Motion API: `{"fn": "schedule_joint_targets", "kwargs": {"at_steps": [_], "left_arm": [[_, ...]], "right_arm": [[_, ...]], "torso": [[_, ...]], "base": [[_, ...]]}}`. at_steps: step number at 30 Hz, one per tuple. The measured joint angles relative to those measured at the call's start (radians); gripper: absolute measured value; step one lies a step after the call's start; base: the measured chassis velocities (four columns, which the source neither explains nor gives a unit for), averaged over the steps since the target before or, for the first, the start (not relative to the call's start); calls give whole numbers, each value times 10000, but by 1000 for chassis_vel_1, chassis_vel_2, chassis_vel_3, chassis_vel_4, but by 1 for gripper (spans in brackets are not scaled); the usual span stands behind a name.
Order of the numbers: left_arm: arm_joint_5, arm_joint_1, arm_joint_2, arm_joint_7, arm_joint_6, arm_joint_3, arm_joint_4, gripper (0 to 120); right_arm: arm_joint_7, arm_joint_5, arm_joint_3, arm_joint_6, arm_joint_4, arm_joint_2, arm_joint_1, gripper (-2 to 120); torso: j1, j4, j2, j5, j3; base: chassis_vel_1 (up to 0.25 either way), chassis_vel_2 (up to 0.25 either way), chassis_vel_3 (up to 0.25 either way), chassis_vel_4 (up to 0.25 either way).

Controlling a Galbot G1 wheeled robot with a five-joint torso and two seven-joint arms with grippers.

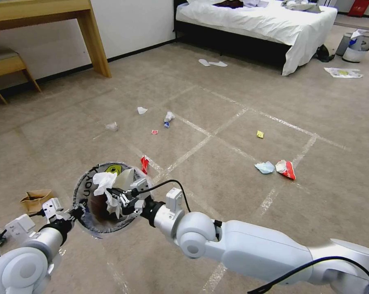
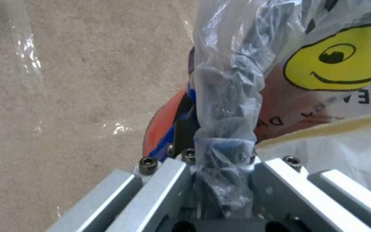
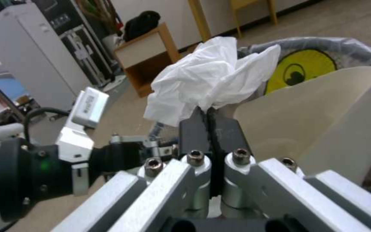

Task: Pick up the trash bin and place the garbage on the floor into it.

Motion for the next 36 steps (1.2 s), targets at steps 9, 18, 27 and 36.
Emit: {"fn": "schedule_joint_targets", "kwargs": {"at_steps": [9, 18, 27, 36], "left_arm": [[17, 46, -1, 7, -8, -19, 17, 0], [63, 62, -34, 35, -37, -21, 101, 0], [65, 46, -50, 43, -47, -25, 158, 0], [114, 48, -92, 55, -58, -20, 249, 0]], "right_arm": [[81, -41, 136, -134, 87, -144, -161, 26], [65, -64, 174, -141, 106, -149, -200, 63], [80, -111, 128, -205, 105, -190, -169, 94], [0, -145, 735, -18, 347, -232, -390, 100]], "torso": [[0, -1, 0, 1, 0], [-1, -1, 1, 1, 0], [0, -1, 0, 2, 0], [0, -1, 0, 2, 0]], "base": [[0, 0, 0, 0], [0, 0, 0, 0], [0, 0, 0, 0], [0, 0, 0, 0]]}}
